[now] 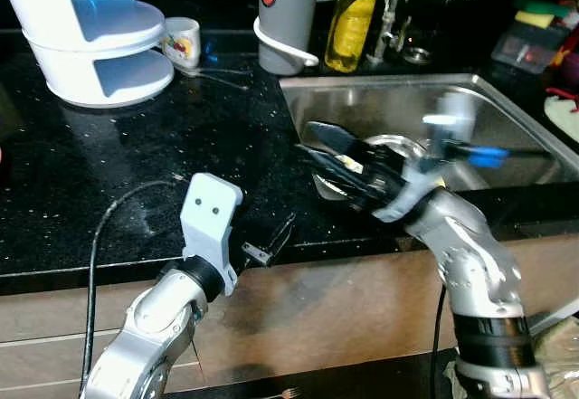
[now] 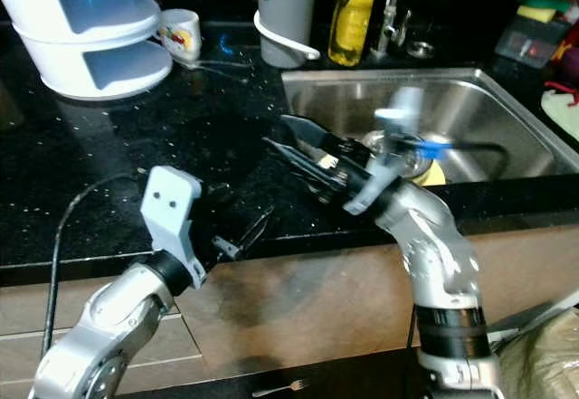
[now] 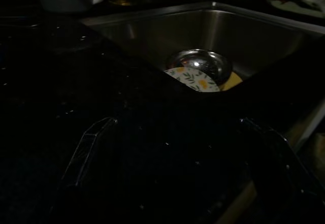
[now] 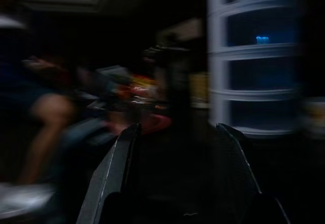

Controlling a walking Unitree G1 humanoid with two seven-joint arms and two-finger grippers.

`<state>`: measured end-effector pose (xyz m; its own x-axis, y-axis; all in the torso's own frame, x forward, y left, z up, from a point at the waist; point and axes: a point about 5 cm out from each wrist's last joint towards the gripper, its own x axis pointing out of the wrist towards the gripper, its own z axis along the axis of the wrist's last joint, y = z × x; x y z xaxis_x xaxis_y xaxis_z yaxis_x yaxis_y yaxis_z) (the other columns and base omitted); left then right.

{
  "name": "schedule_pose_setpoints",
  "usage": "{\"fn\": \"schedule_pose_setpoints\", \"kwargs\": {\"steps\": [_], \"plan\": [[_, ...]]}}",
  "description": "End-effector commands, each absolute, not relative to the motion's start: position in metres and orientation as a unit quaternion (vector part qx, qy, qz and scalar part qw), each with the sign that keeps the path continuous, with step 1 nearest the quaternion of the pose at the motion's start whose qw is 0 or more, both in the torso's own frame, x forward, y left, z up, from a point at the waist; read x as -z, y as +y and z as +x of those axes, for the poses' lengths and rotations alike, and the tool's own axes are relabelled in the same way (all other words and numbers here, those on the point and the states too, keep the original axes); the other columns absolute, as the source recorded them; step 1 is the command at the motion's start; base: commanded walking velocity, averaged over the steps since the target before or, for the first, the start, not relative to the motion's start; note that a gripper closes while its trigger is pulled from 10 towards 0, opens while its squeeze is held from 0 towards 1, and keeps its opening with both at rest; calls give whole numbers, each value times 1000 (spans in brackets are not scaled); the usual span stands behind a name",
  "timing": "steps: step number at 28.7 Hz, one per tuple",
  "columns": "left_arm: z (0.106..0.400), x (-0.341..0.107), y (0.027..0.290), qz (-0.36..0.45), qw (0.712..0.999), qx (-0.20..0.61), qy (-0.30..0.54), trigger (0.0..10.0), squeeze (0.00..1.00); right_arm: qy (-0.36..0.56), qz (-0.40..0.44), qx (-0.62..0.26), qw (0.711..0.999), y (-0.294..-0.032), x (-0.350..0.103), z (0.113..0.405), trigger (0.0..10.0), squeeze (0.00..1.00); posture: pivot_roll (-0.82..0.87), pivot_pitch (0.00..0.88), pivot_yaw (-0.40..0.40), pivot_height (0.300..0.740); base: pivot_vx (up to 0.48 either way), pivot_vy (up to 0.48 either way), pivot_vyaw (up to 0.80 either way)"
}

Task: Kitchen organization

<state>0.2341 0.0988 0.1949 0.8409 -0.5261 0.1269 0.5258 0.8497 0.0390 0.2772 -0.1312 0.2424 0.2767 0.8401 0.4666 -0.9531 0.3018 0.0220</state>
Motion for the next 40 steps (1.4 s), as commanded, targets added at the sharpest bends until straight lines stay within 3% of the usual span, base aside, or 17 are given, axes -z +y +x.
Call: {"fn": "schedule_pose_setpoints", "kwargs": {"steps": [1, 6, 14, 17, 29, 40], "plan": [[232, -191, 96, 0, 959, 275, -60, 10000, 0, -184, 176, -585, 770, -135, -237, 270, 10000, 0, 95, 18, -64, 740, 0, 0, 0], [231, -188, 101, 5, 973, 217, -72, 10000, 0, -153, 224, -553, 788, -146, -214, 265, 10000, 0, 100, 14, -68, 740, 0, 0, 0], [220, -164, 89, -28, 976, 213, -45, 10000, 0, -119, 396, -519, 748, -145, -179, 250, 10000, 0, 97, 19, -70, 740, 0, 0, 0], [220, -160, 89, -40, 976, 207, -47, 10000, 0, -115, 422, -502, 746, -140, -171, 250, 10000, 0, 101, 21, -70, 740, 0, 0, 0], [220, -142, 98, -33, 987, 152, -39, 10000, 0, -91, 479, -493, 721, -143, -165, 253, 10000, 0, 91, 31, -67, 740, 0, 0, 0], [222, -144, 97, -19, 988, 142, -51, 10000, 0, -85, 481, -501, 715, -142, -166, 254, 10000, 0, 95, 27, -71, 740, 0, 0, 0]]}}
